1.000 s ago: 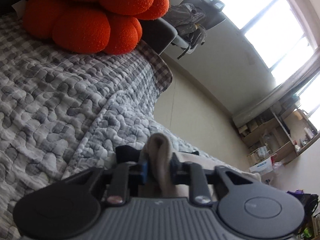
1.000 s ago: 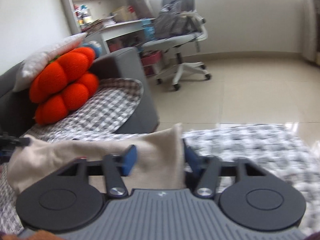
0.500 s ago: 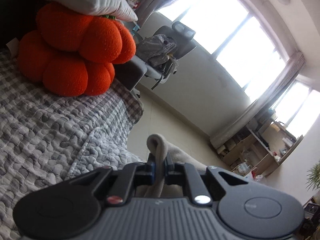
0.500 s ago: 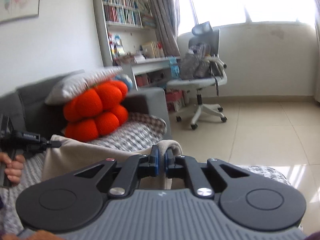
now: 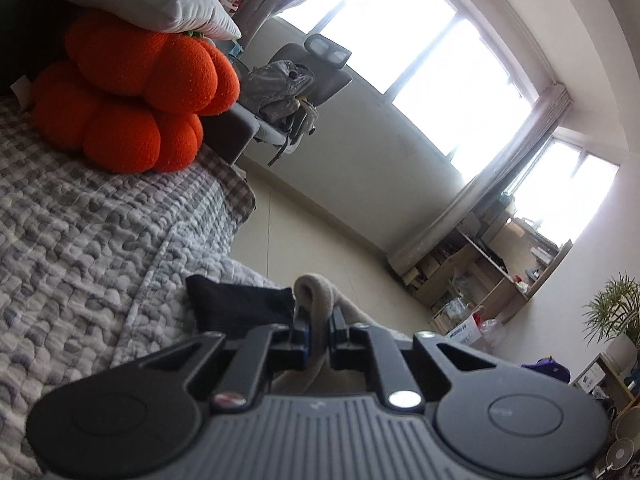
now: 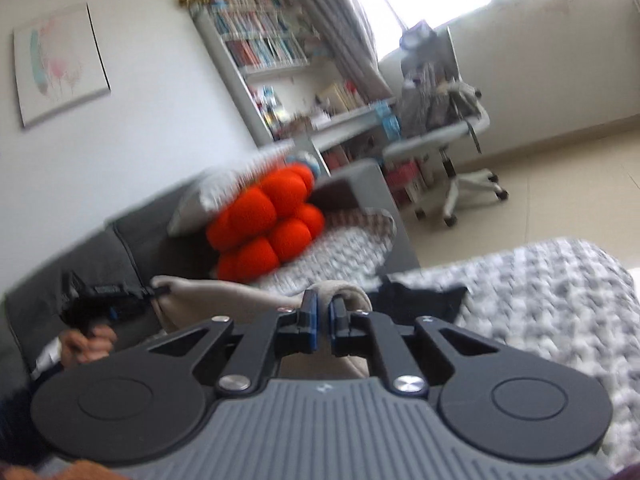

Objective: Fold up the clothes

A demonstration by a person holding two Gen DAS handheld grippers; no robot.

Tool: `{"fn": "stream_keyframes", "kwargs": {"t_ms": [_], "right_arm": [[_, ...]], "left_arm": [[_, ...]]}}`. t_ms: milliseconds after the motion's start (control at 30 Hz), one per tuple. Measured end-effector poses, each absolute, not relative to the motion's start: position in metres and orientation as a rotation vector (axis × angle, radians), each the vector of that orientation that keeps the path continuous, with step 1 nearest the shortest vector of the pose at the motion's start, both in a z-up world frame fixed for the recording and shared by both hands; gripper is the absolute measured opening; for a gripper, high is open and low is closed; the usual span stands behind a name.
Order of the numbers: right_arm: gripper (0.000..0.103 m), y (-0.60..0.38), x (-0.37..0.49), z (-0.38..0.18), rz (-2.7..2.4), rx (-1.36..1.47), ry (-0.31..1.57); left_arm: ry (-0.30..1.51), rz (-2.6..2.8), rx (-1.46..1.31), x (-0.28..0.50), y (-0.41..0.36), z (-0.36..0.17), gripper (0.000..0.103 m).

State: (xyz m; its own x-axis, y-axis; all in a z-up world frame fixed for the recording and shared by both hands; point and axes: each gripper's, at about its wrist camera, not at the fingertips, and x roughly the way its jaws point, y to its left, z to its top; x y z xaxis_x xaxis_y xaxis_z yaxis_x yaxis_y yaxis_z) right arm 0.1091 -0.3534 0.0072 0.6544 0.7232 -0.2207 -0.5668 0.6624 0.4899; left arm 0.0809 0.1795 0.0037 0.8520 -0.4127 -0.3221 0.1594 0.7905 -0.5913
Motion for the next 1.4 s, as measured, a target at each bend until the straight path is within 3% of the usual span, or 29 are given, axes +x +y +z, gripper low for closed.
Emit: {"fn": "stream_keyframes", "kwargs": {"t_ms": [100,267,467,567,767,833,867,900,933,967,1000,1133,1267,1367,1400], "right_arm": [[0.016,-0.348,0.106,0.003,0.797,0.409,0.466],[0.016,-0.338,0.097,0.004,0.804,0.374,0.483],[0.01,-0.352,0.065,0.007,0.742,0.382,0.448],[0.0,-0.36,0.049,0.009,0.71,0.397,0.425],[0.005,-0.35,0.036,0.003,0.631,0.227,0.521],[0.014,-0.343,0.038,0.002,0.617,0.199,0.559],[0.025,-0.34,0.04,0.001,0.603,0.182,0.576],[0.045,-0.336,0.041,0.0,0.583,0.16,0.593],[0.049,-0.331,0.041,-0.002,0.562,0.137,0.61],[0.05,-0.33,0.04,-0.004,0.558,0.127,0.627],[0.05,-0.328,0.039,-0.005,0.556,0.118,0.643],[0.05,-0.328,0.032,-0.011,0.542,0.111,0.695],[0.05,-0.333,0.029,-0.009,0.527,0.113,0.694],[0.05,-0.323,0.041,-0.013,0.538,0.121,0.709],[0.039,-0.317,0.048,-0.018,0.537,0.116,0.735]], "left_arm": [[0.484,-0.333,-0.558,0.062,0.181,-0.001,0.009],[0.516,-0.315,-0.613,0.048,0.182,-0.012,0.016],[0.52,-0.297,-0.639,0.035,0.183,-0.013,0.013],[0.52,-0.313,-0.615,0.025,0.181,-0.01,0.009],[0.624,-0.217,-0.573,0.019,0.19,-0.022,0.009],[0.641,-0.216,-0.595,0.016,0.194,-0.021,0.013],[0.646,-0.204,-0.584,0.014,0.193,-0.019,0.018],[0.653,-0.19,-0.567,0.011,0.192,-0.016,0.024],[0.667,-0.175,-0.559,0.009,0.191,-0.016,0.029],[0.681,-0.159,-0.55,0.006,0.191,-0.015,0.04],[0.695,-0.144,-0.542,0.003,0.19,-0.015,0.044],[0.739,-0.086,-0.485,-0.009,0.185,-0.014,0.045],[0.774,-0.077,-0.476,-0.02,0.175,-0.016,0.059],[0.774,-0.069,-0.436,-0.02,0.161,-0.018,0.061],[0.775,-0.062,-0.417,-0.017,0.157,-0.02,0.06]]}}
